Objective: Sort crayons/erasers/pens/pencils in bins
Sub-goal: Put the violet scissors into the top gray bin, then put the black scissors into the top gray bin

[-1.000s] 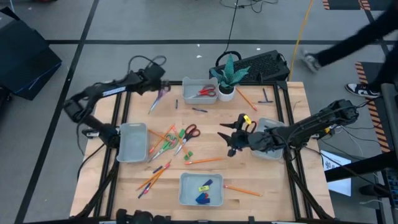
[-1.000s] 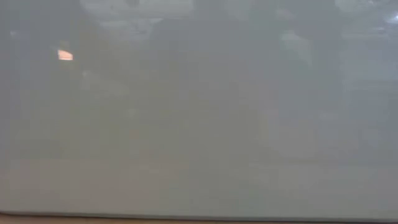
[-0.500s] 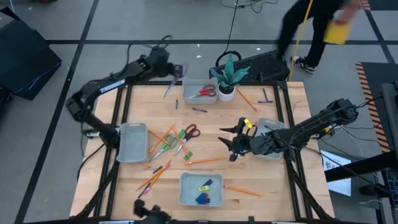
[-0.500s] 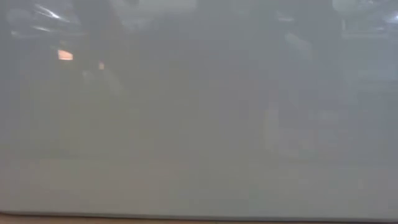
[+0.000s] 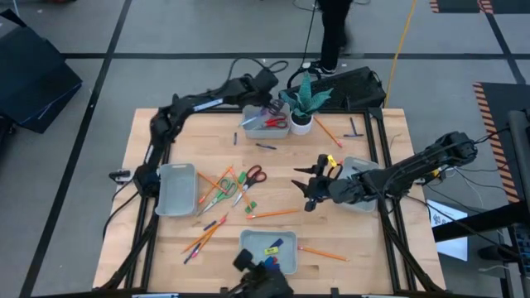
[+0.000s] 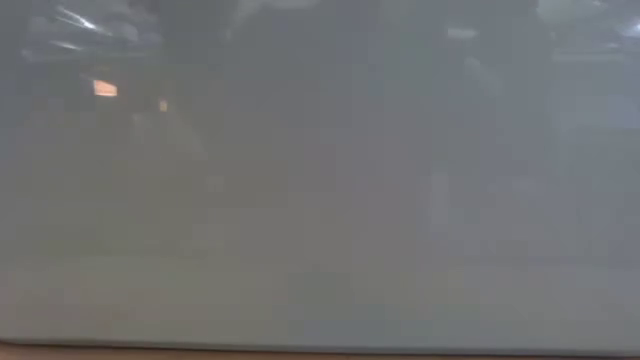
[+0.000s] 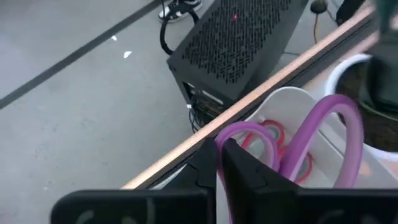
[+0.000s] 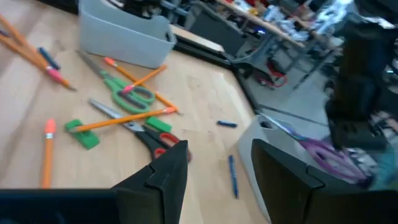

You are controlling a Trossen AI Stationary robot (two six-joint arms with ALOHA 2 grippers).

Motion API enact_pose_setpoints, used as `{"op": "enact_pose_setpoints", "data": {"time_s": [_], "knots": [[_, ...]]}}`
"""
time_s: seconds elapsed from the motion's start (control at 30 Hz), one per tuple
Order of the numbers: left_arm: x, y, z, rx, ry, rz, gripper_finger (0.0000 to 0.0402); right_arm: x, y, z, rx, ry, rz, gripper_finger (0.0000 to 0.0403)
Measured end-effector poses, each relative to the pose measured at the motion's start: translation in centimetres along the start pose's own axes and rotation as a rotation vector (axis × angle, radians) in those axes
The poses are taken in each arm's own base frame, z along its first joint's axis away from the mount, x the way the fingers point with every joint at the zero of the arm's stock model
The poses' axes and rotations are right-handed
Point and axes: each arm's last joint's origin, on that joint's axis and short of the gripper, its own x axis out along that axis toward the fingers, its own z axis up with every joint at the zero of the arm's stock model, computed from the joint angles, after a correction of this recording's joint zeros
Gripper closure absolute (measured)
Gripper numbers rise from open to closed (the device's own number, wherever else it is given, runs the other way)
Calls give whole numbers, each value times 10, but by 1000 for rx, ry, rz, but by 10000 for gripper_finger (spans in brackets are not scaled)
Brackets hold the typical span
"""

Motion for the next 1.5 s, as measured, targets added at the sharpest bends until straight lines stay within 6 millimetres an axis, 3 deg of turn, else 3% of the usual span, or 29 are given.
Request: {"op": "enact_pose_setpoints", "data": {"time_s": [0.13,0.37,0.63,0.73,0.87,1.0,1.17,1.33,1.5], "knots": [[18,-15,-8,28,38,-15,380,0,1,0,-3,-1,28,234],[15,-30,-14,64,28,9,372,4,-3,-3,9,14,40,234],[12,-28,-12,115,25,47,275,7,-7,-4,4,23,21,234],[-12,-24,-4,169,62,14,242,7,-7,-4,7,26,24,234],[-86,-26,-4,291,95,-24,219,6,-4,-6,4,10,105,235],[-149,-41,-35,382,182,-73,220,6,0,-12,5,-21,148,246],[-199,-60,-90,374,205,-132,228,5,5,-24,-33,-20,183,264],[-195,-71,-151,213,190,-97,223,-3,15,-20,-29,-57,224,272],[-153,-73,-196,71,192,-36,181,-8,20,-16,19,-86,246,268]]}}
